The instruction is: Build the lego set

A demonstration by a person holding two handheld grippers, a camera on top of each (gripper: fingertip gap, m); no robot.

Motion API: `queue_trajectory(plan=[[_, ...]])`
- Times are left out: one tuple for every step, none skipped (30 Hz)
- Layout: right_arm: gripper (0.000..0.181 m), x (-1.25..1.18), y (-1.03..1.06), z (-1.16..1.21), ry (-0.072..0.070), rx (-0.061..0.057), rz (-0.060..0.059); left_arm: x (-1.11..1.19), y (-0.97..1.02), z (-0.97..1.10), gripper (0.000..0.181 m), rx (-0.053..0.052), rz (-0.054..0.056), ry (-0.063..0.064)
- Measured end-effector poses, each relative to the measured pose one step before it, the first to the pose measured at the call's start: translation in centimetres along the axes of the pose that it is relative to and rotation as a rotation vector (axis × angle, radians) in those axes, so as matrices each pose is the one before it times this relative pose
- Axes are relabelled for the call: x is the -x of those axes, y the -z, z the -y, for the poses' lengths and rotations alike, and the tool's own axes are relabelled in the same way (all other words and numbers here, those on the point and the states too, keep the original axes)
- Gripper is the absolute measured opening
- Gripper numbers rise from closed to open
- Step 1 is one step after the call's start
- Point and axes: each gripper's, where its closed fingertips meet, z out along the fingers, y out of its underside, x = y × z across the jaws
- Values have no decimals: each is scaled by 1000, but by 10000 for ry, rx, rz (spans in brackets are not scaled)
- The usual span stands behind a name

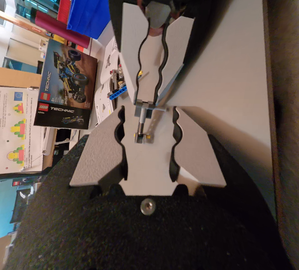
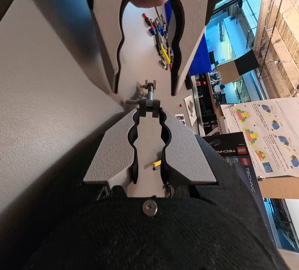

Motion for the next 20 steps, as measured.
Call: queue_trajectory(plan=[[23, 10, -5, 10, -4, -7, 5, -45, -192, -76, 60, 127, 79, -143], [23, 7, 5, 20, 0, -7, 7, 31, -180, -45, 60, 76, 94, -132], [23, -1, 2, -4, 3, 3, 0, 17, -141, 30, 57, 14, 22, -75], [23, 4, 1, -2, -3, 1, 1, 60, -136, 11, 57, 31, -2, 20], [23, -2, 3, -7, -13, -1, 3, 8, -137, 5, 56, 40, -43, 34], [23, 1, 1, 9, -7, -3, 3, -53, -100, 3, 54, 35, -73, -21], [23, 2, -3, -5, -6, -5, 3, -115, -78, -20, 52, 41, -93, -86], [23, -12, 6, -4, -26, -6, 5, -216, -31, -37, 48, 42, -148, -133], [23, -5, -4, 0, -26, -6, 4, -136, 17, -67, 42, 47, -93, -123], [23, 7, 6, 13, 8, -10, 6, 10, 49, -65, 42, 43, -22, -91], [23, 3, -2, 11, 4, -13, 5, -13, 47, -49, 42, 33, -42, -67], [23, -1, -1, -8, -40, -7, 10, 2, 18, -36, 42, 26, -25, -53], [23, -15, 5, -2, -35, -13, 10, 22, -6, -28, 42, 28, 4, -81], [23, -11, 2, 4, -27, -11, 6, 33, -32, -30, 42, 46, 42, -124], [23, 5, -6, 4, -16, -4, 5, 56, -59, -46, 41, 56, 71, -120], [23, -1, -5, -9, -2, 3, 2, 44, -71, -36, 40, 43, 69, -79], [23, 2, 2, -4, -5, 3, -1, 37, -72, -19, 40, 22, 48, -43], [23, -5, -3, -1, -10, 0, 1, 34, -64, -34, 39, 23, 33, -34], [23, -11, -1, 6, -13, -2, 1, 44, -63, -55, 39, 41, 38, -47], [23, -24, 3, -14, -26, 3, -10, 47, -51, -28, 38, 37, 48, -57]])
